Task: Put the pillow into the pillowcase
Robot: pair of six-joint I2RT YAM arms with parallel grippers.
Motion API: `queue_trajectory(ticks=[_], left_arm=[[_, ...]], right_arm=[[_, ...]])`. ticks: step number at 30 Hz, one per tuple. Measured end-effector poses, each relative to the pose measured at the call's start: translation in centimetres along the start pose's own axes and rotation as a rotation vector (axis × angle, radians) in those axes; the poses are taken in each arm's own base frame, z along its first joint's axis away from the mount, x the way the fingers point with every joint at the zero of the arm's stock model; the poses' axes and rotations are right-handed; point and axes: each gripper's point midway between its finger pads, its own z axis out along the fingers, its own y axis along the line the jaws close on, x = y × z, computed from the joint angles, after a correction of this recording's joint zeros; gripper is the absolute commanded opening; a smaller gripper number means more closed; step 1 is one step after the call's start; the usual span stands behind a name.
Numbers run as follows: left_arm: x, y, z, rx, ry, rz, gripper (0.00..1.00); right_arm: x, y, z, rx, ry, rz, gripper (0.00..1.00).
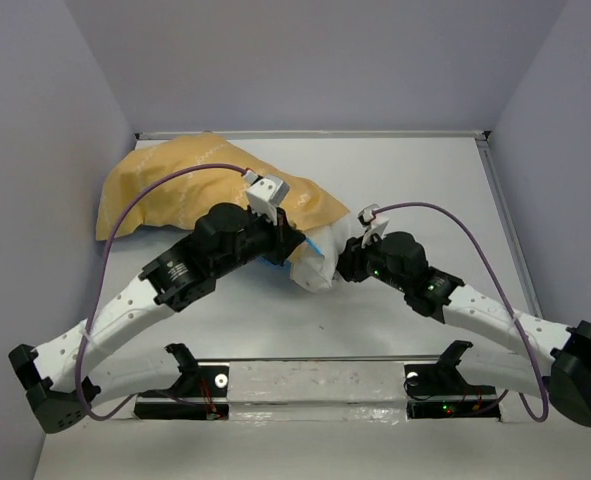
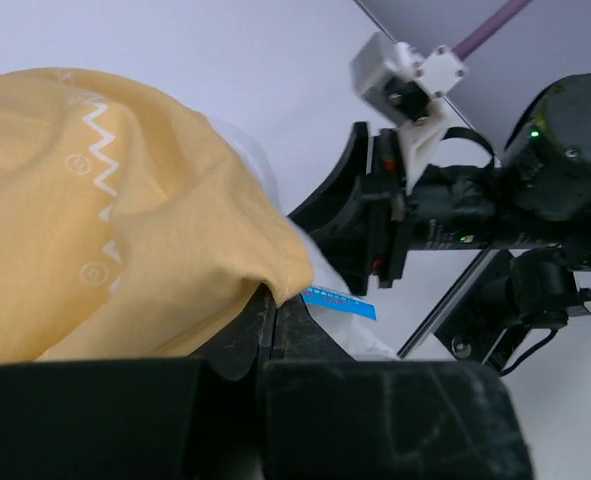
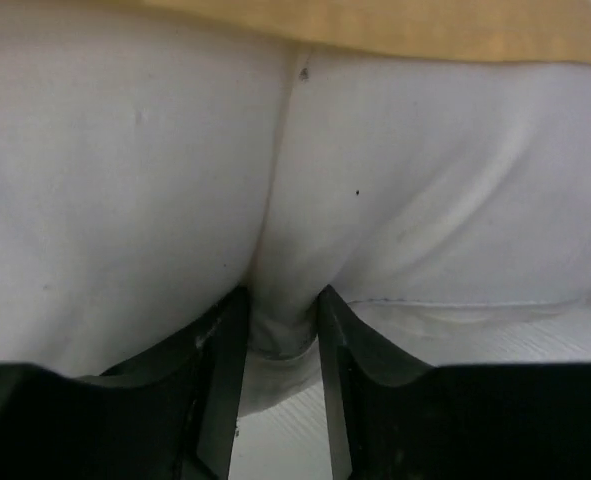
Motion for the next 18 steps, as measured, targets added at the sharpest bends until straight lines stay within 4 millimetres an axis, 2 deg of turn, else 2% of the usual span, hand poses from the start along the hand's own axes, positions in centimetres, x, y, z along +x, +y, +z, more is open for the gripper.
queue_trajectory(ticks=[1, 3, 8, 13, 14, 15, 16, 18], left_arm=[[0.1, -0.4, 0.5, 0.019, 0.01, 0.003, 0.0], [0.9, -1.4, 2.1, 0.072, 0.056, 0.01, 0.0], [1.7, -2.8, 3.8, 0.157, 0.109, 0.007, 0.0], [-1.3, -5.7, 5.8, 0.26, 0.079, 0.022, 0.0], [-1.7, -6.1, 6.0, 0.275, 0.07, 0.024, 0.0], [-2.7, -6.9, 6.1, 0.302, 0.052, 0.031, 0.0], [-3.3, -7.5, 6.2, 0.319, 0.036, 0.038, 0.0], [-4.4, -8.3, 6.1, 0.341, 0.005, 0.051, 0.0]], right_arm=[[0.6, 0.4, 0.5, -0.028, 0.025, 0.006, 0.16], [1.5, 1.2, 1.3, -0.075, 0.057, 0.016, 0.0], [0.3, 3.2, 1.2, -0.141, 0.013, 0.008, 0.0], [-2.2, 3.6, -1.1, -0.094, -0.069, -0.019, 0.01], [-3.1, 3.5, -1.9, -0.079, -0.1, -0.018, 0.1], [-3.8, 3.4, -2.4, -0.065, -0.119, -0.018, 0.28], [-4.2, 3.1, -2.7, -0.043, -0.124, -0.021, 0.55], [-4.7, 2.3, -2.9, 0.025, -0.105, -0.018, 0.68]])
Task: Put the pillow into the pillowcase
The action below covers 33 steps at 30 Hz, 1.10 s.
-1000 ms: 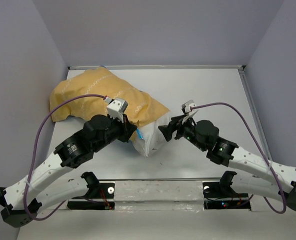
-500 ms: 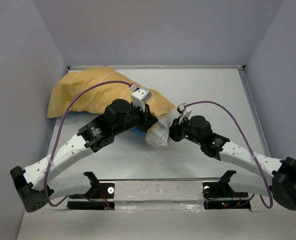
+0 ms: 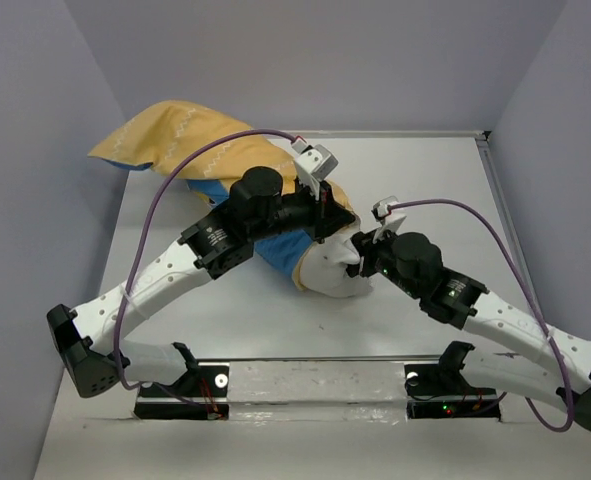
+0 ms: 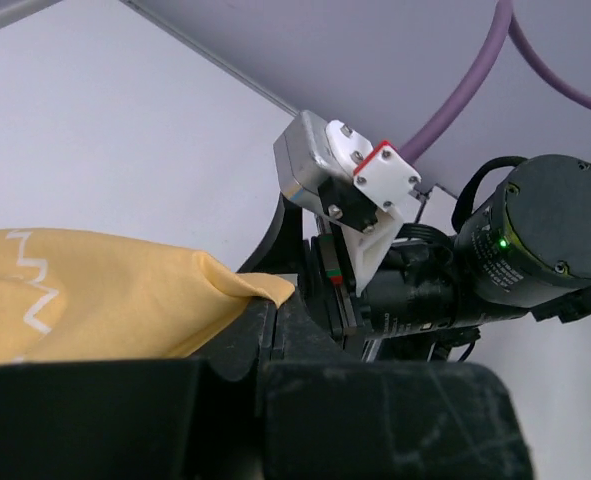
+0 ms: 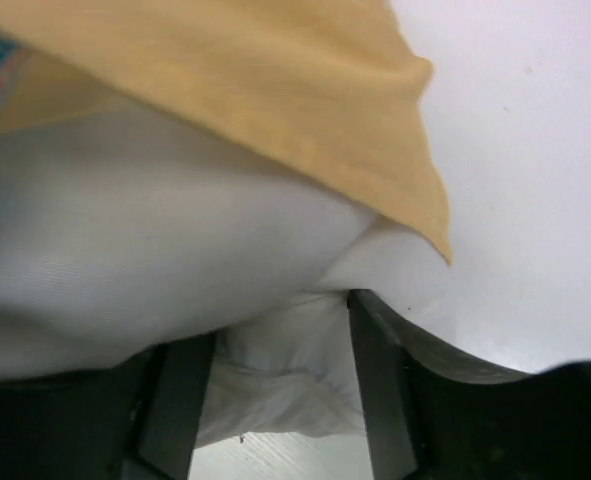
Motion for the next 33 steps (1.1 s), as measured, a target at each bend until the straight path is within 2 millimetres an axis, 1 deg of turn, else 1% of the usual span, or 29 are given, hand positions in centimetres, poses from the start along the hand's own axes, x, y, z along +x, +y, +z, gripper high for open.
queue_trajectory(ticks=[1, 3, 6, 8, 9, 11, 12, 14, 16, 21, 23, 24, 25, 26, 27, 28, 29, 31, 33], left_arm=[[-0.1, 0.1, -0.1, -0.006, -0.004, 0.011, 0.0], [-0.1, 0.5, -0.4, -0.035, -0.002, 0.025, 0.0], [0.0, 1.3, -1.4, -0.086, -0.008, 0.048, 0.0], [0.0, 2.0, -2.9, -0.119, -0.027, 0.056, 0.0], [-0.2, 2.3, -3.6, -0.13, -0.039, 0.056, 0.0], [-0.4, 2.9, -5.0, -0.154, -0.062, 0.056, 0.0], [-0.7, 3.5, -5.9, -0.173, -0.078, 0.054, 0.0], [-0.8, 3.9, -6.3, -0.187, -0.085, 0.052, 0.0], [-0.7, 4.1, -6.0, -0.185, -0.079, 0.05, 0.0], [0.6, 4.4, -4.4, -0.162, -0.031, 0.039, 0.0], [1.1, 4.3, -4.0, -0.146, -0.012, 0.029, 0.0], [1.3, 4.0, -3.8, -0.129, -0.002, 0.021, 0.0], [1.4, 3.9, -3.7, -0.118, 0.001, 0.017, 0.0], [1.4, 3.5, -3.7, -0.098, 0.003, 0.013, 0.0], [1.3, 3.2, -3.7, -0.084, 0.003, 0.01, 0.0], [1.1, 2.8, -3.7, -0.067, -0.001, 0.007, 0.0], [0.9, 2.4, -3.7, -0.055, -0.002, 0.006, 0.0], [0.0, 1.6, -3.5, -0.029, -0.011, 0.003, 0.0], [-0.7, 1.3, -2.7, -0.021, -0.009, -0.005, 0.0]], right_arm=[[0.1, -0.8, 0.0, 0.054, 0.025, -0.01, 0.74], [0.3, -1.6, -0.4, 0.098, 0.049, -0.009, 0.76], [0.6, -1.8, -2.4, 0.093, 0.062, -0.007, 0.76], [-0.6, -0.9, -4.3, 0.031, 0.02, 0.006, 0.77], [-1.7, 0.1, -5.5, -0.031, -0.018, 0.017, 0.8], [-2.5, 1.2, -6.7, -0.098, -0.048, 0.022, 0.82], [-3.0, 2.2, -7.3, -0.157, -0.057, 0.022, 0.83], [-2.7, 3.9, -7.4, -0.244, -0.023, 0.011, 0.86], [-1.3, 4.9, -6.8, -0.298, 0.047, -0.001, 0.88], [2.1, 5.9, -5.2, -0.346, 0.187, -0.028, 0.9], [2.5, 6.2, -4.7, -0.355, 0.208, -0.037, 0.84], [2.5, 6.1, -4.3, -0.345, 0.208, -0.043, 0.77], [2.3, 5.9, -3.7, -0.325, 0.203, -0.048, 0.56], [2.2, 5.6, -3.0, -0.304, 0.196, -0.055, 0.46], [1.8, 5.2, -2.0, -0.259, 0.18, -0.053, 0.2], [1.6, 4.9, -1.2, -0.231, 0.172, -0.057, 0.07], [1.4, 4.6, -0.4, -0.203, 0.164, -0.06, 0.0], [0.4, 3.4, 2.0, -0.098, 0.12, -0.045, 0.0], [-0.5, 2.5, 3.7, -0.019, 0.076, -0.031, 0.0]])
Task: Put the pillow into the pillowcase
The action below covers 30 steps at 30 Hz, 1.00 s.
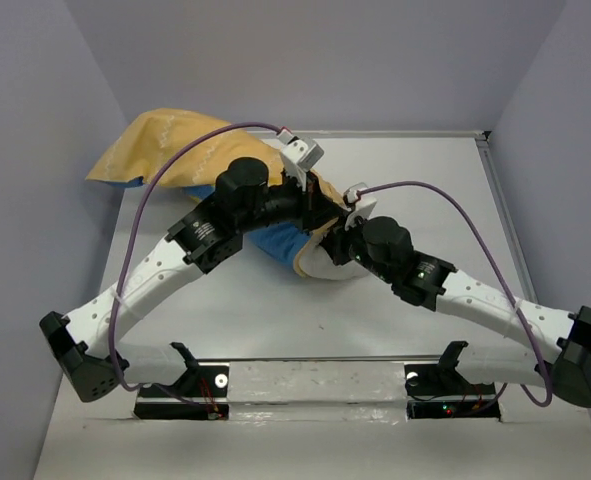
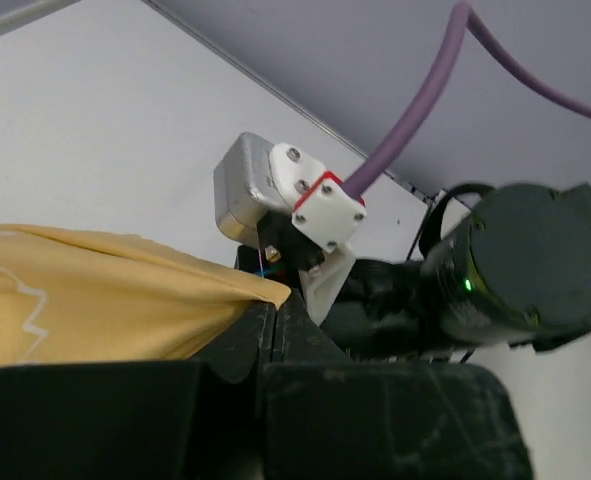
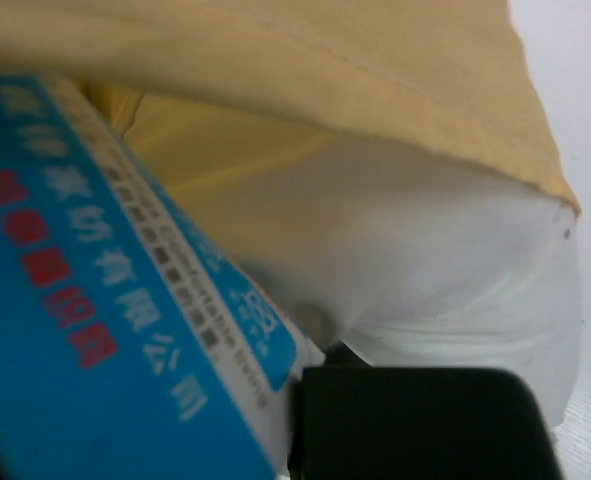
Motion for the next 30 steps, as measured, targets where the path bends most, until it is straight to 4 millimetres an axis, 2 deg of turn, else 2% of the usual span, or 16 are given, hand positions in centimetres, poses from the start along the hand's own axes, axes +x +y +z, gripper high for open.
queue_trajectory(ticks=[2, 4, 6, 9, 11, 12, 15, 18, 20, 24, 27, 30], left_arm=[[-0.8, 0.0, 1.5, -0.005, 0.014, -0.004, 0.0], [-2.5, 0.1, 3.8, -0.02, 0.037, -0.006, 0.0], [-6.1, 0.0, 6.9, -0.051, 0.023, 0.015, 0.0], [-10.0, -0.9, 9.1, -0.09, -0.004, 0.047, 0.0], [-12.4, -2.1, 9.4, -0.115, -0.036, 0.062, 0.0], [-13.0, -2.6, 9.0, -0.128, -0.049, 0.063, 0.0], [-11.9, -4.7, 6.2, -0.161, 0.001, 0.06, 0.0], [-10.4, -7.5, 3.8, -0.154, 0.048, 0.071, 0.0], [-10.1, -8.6, 2.2, -0.16, 0.059, 0.083, 0.0], [-10.9, -7.7, -0.2, -0.269, 0.018, 0.108, 0.0], [-10.8, -6.9, -1.1, -0.332, 0.016, 0.131, 0.0], [-9.2, -6.8, 0.4, -0.328, 0.069, 0.151, 0.0]], right_arm=[[-1.6, -1.1, 1.1, 0.079, -0.078, 0.042, 0.0], [-3.4, -1.6, 0.7, 0.108, -0.148, 0.094, 0.0], [-5.9, -1.7, -0.7, 0.105, -0.223, 0.159, 0.0], [-10.8, 1.2, -3.7, -0.037, -0.308, 0.249, 0.0], [-13.8, 4.3, -6.0, -0.176, -0.365, 0.289, 0.0], [-14.2, 5.6, -6.6, -0.23, -0.376, 0.298, 0.0], [-14.6, 8.4, -7.9, -0.34, -0.393, 0.306, 0.0], [-14.5, 7.4, -7.1, -0.272, -0.429, 0.295, 0.0], [-14.5, 6.6, -6.1, -0.21, -0.452, 0.275, 0.0], [-15.1, 4.8, -4.5, -0.114, -0.511, 0.294, 0.0], [-12.9, 2.6, -4.4, -0.083, -0.524, 0.401, 0.0], [-9.2, -0.3, -4.4, -0.025, -0.512, 0.501, 0.0]])
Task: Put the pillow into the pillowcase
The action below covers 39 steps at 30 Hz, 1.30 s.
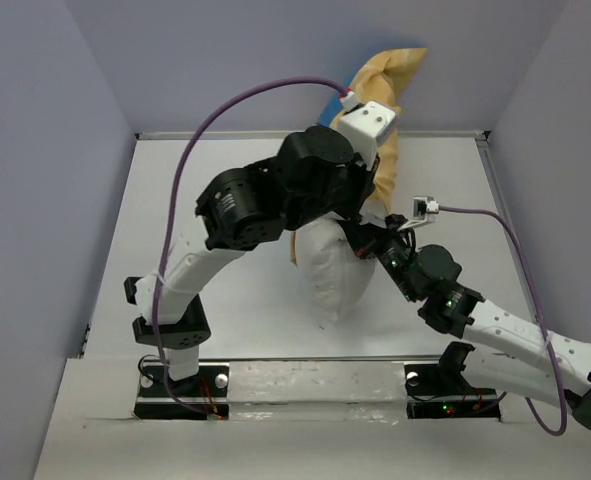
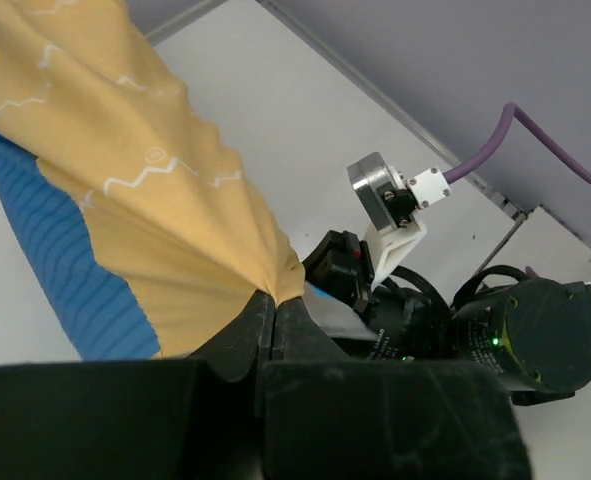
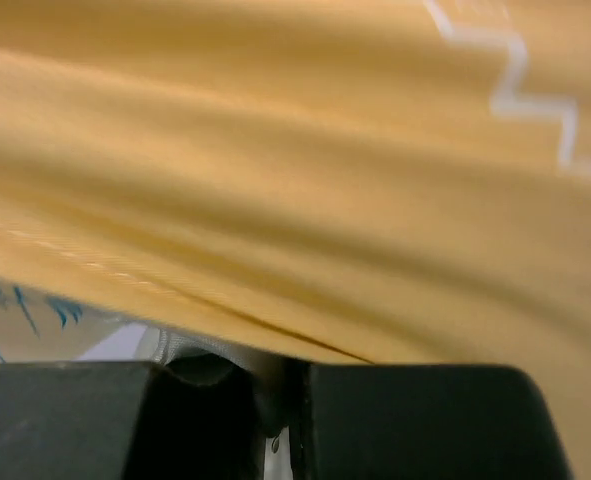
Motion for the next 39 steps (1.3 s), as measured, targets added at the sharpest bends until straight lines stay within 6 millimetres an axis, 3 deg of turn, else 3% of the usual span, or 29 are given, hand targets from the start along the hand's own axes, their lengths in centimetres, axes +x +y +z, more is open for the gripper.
queue_trajectory(ticks=[1, 2, 3, 4, 6, 7, 9, 12, 18, 24, 26, 28, 30, 31, 33, 34, 36, 37, 39], left_arm=[[0.6, -0.5, 1.1, 0.011, 0.021, 0.009, 0.0], [1.4, -1.0, 2.3, 0.015, 0.043, 0.017, 0.12], [2.1, -1.6, 3.7, 0.025, 0.067, 0.024, 0.32], [3.4, -2.9, 6.5, 0.049, 0.097, 0.033, 0.64], [4.1, -5.0, 9.4, 0.11, 0.096, 0.024, 0.83], [5.5, -6.8, 11.7, 0.148, 0.111, 0.025, 0.92], [7.2, -8.3, 13.9, 0.168, 0.129, 0.049, 0.96], [7.8, -7.5, 15.5, 0.06, 0.106, 0.099, 0.97], [5.0, 1.4, 13.9, -0.319, 0.036, 0.125, 0.9], [5.0, 14.5, 13.0, -0.62, 0.108, 0.091, 0.72], [4.4, 18.9, 12.7, -0.662, 0.115, 0.051, 0.7], [2.8, 21.6, 11.5, -0.682, 0.083, 0.02, 0.71], [-0.1, 21.7, 9.1, -0.652, 0.006, 0.019, 0.71], [-1.3, 20.6, 7.9, -0.625, -0.033, 0.028, 0.72], [-4.2, 16.3, 3.3, -0.529, -0.136, 0.063, 0.72], [-5.4, 13.2, 0.9, -0.453, -0.206, 0.085, 0.77], [-5.3, 8.6, -5.6, -0.262, -0.336, 0.102, 0.77], [-4.3, 7.9, -8.7, -0.18, -0.413, 0.079, 0.78], [-2.6, 10.6, -12.9, -0.205, -0.491, 0.025, 0.78]], right_arm=[[0.5, -1.9, -0.7, 0.041, -0.005, 0.019, 0.0], [0.7, -3.3, -1.0, 0.074, -0.01, 0.029, 0.0], [0.7, -4.8, -1.4, 0.113, -0.02, 0.035, 0.0], [0.5, -6.5, -1.8, 0.159, -0.036, 0.041, 0.0], [0.2, -9.6, -2.6, 0.253, -0.054, 0.029, 0.0], [-0.3, -11.9, -3.2, 0.326, -0.069, 0.013, 0.0], [-1.3, -14.4, -3.9, 0.408, -0.103, -0.001, 0.0], [-2.8, -17.1, -4.7, 0.49, -0.14, -0.01, 0.0], [-4.2, -19.5, -5.2, 0.545, -0.153, 0.002, 0.0], [-4.4, -19.5, -5.6, 0.529, -0.134, 0.001, 0.0], [-4.4, -19.5, -5.7, 0.523, -0.122, -0.008, 0.0], [-4.2, -19.5, -5.6, 0.514, -0.105, -0.014, 0.0], [-3.7, -19.5, -5.4, 0.503, -0.074, -0.025, 0.0], [-3.5, -19.4, -5.3, 0.497, -0.062, -0.03, 0.0], [-3.3, -19.0, -5.0, 0.474, -0.036, -0.043, 0.0], [-3.2, -18.6, -4.8, 0.458, -0.019, -0.051, 0.0], [-3.0, -18.0, -4.5, 0.431, 0.007, -0.057, 0.0], [-2.9, -17.7, -4.5, 0.418, 0.016, -0.06, 0.0], [-2.8, -17.2, -4.4, 0.397, 0.037, -0.065, 0.0]])
